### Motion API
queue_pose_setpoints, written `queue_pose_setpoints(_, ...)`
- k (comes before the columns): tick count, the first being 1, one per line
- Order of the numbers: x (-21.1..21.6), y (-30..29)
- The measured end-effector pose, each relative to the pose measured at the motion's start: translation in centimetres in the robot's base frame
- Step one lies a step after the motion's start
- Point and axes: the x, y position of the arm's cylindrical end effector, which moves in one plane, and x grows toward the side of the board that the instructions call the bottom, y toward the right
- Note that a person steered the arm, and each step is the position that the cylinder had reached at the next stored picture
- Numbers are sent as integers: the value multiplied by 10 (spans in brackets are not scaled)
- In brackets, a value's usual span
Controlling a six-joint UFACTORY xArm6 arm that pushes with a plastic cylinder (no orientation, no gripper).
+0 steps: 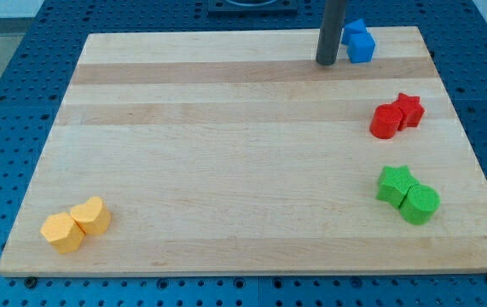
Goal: Point your arm to the bottom right of the blue cube
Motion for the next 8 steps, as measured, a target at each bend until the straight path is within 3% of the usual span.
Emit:
queue_pose_setpoints(3,11,85)
queue_pose_setpoints(8,-11,99)
